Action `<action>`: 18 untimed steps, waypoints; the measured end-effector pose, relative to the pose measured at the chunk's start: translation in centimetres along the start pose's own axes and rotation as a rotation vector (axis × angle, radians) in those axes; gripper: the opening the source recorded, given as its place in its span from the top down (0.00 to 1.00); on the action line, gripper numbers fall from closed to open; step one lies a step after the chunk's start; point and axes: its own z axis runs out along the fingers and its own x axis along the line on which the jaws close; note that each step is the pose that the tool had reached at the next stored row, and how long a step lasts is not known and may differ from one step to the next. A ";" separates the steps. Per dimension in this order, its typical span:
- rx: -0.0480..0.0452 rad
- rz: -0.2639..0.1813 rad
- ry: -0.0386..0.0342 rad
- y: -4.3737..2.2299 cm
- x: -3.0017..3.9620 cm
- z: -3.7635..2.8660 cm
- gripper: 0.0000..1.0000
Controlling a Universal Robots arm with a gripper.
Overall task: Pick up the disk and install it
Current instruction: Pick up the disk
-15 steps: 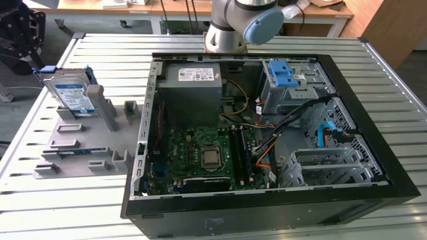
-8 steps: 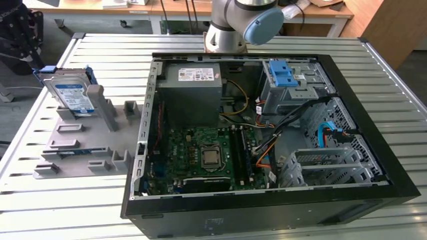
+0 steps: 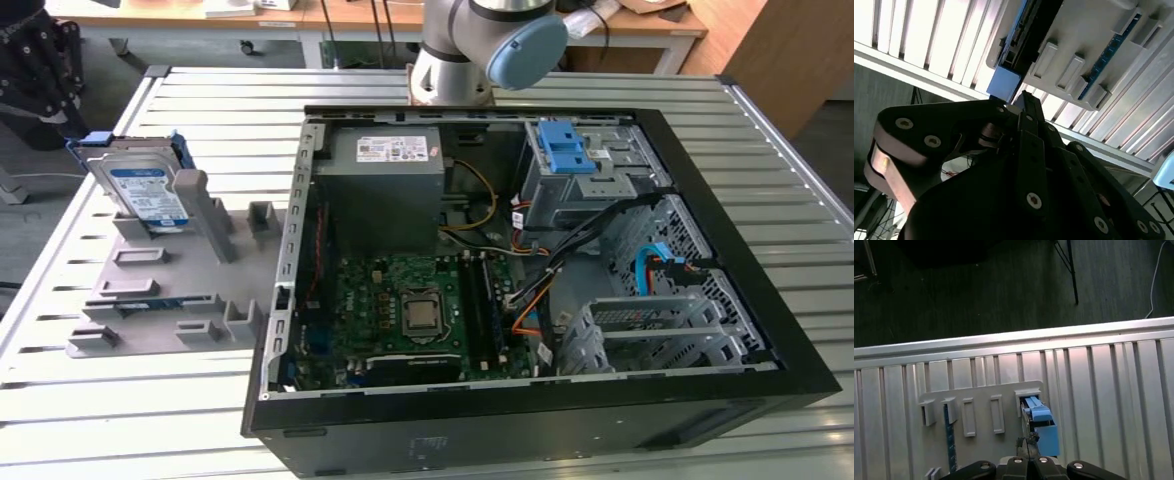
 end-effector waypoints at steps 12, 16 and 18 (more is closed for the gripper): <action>0.0211 -0.147 -0.0095 -0.05 -0.04 0.08 0.89; 0.0212 -0.124 -0.0120 -0.23 -0.10 0.30 0.89; 0.0210 -0.111 -0.0122 -0.29 -0.17 0.39 0.89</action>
